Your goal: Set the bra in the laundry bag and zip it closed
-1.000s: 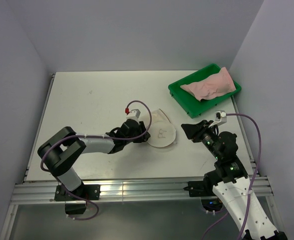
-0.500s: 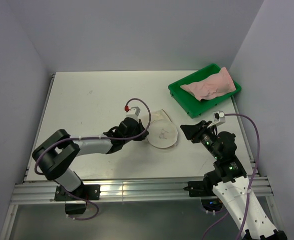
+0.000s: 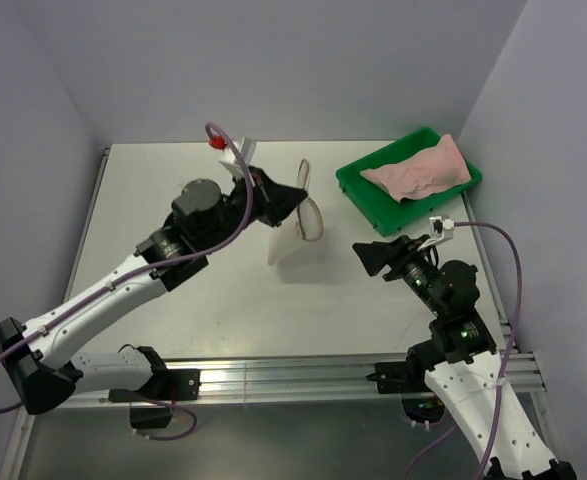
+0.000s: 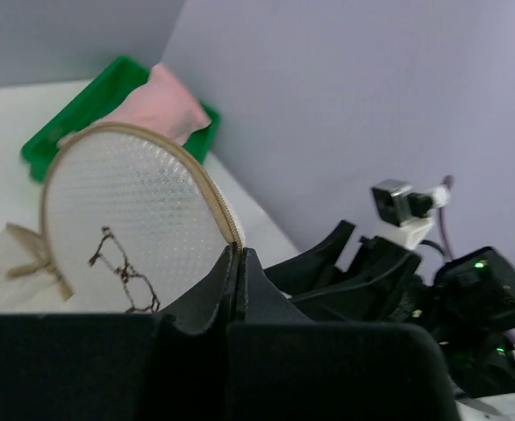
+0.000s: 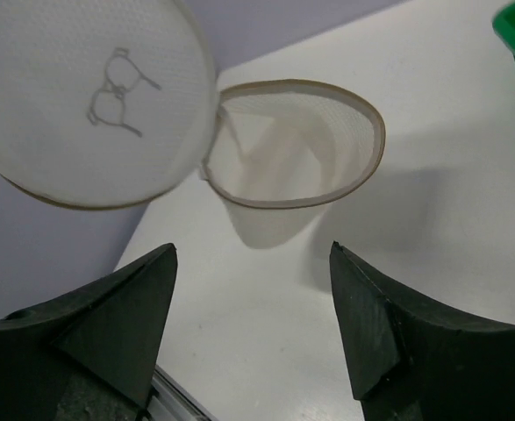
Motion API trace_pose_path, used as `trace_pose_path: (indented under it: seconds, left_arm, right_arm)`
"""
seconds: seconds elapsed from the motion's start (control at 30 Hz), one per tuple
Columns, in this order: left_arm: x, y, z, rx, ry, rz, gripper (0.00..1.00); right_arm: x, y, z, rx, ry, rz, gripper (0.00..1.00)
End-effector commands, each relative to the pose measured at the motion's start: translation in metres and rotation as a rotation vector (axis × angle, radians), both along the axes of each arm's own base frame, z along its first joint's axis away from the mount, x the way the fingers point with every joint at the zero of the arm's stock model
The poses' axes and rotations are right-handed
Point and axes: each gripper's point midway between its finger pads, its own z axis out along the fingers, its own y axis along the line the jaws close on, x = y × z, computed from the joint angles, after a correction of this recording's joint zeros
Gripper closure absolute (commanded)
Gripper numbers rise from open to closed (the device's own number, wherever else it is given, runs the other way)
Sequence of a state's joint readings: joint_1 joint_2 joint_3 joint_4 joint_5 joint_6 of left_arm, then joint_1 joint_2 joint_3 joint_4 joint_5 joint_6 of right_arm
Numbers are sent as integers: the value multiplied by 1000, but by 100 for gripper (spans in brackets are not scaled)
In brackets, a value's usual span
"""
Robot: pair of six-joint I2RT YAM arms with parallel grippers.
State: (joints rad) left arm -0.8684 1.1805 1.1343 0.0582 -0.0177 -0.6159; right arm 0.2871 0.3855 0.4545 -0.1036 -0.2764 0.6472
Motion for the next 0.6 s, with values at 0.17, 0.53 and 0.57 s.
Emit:
trace_pose_path:
  seconds: [0.17, 0.53, 0.57]
  left_arm:
    - [-62, 8, 63, 116, -144, -277, 100]
    - [-112, 42, 11, 183, -156, -537, 100]
    - [-114, 39, 9, 186, -158, -577, 100]
  right_arm:
    - [-42, 25, 110, 19, -338, 239, 19]
    - [-47, 77, 134, -219, -556, 660, 17]
    - [-45, 83, 133, -230, -549, 691, 18]
